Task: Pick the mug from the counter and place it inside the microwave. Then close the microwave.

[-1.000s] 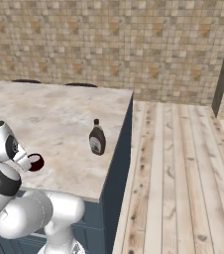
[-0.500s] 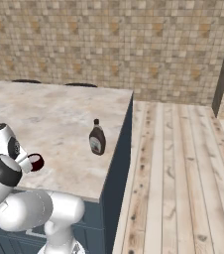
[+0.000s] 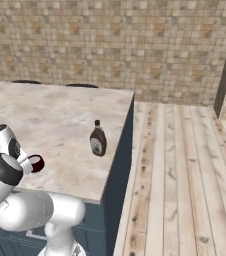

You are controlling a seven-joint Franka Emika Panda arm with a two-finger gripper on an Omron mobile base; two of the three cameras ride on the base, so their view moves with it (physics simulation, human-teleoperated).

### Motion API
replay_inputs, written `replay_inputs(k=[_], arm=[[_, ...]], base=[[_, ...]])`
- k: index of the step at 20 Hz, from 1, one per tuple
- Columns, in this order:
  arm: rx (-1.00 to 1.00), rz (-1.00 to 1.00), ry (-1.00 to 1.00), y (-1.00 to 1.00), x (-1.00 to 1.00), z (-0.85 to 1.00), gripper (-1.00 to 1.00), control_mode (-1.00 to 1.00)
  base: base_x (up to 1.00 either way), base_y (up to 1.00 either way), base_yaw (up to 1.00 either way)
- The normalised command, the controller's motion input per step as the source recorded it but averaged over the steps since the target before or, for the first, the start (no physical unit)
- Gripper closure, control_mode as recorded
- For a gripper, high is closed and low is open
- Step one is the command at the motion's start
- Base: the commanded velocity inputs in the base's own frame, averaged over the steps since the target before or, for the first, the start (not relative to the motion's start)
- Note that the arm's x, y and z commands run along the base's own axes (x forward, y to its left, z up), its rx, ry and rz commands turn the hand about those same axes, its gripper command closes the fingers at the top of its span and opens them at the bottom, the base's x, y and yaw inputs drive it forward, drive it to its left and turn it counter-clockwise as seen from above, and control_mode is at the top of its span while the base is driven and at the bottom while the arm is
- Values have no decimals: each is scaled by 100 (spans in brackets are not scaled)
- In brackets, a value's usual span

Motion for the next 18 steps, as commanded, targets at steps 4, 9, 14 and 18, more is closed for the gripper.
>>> replay_inputs(k=[4, 9, 14, 18], arm=[[0, -2, 0, 0, 0, 0, -100, -100], [0, -3, 0, -5, 0, 0, -100, -100], [0, -3, 0, -11, 1, 0, -100, -100], [0, -1, 0, -2, 6, 0, -100, -100]], base=[[0, 0, 0], [0, 0, 0], [0, 0, 0], [0, 0, 0]])
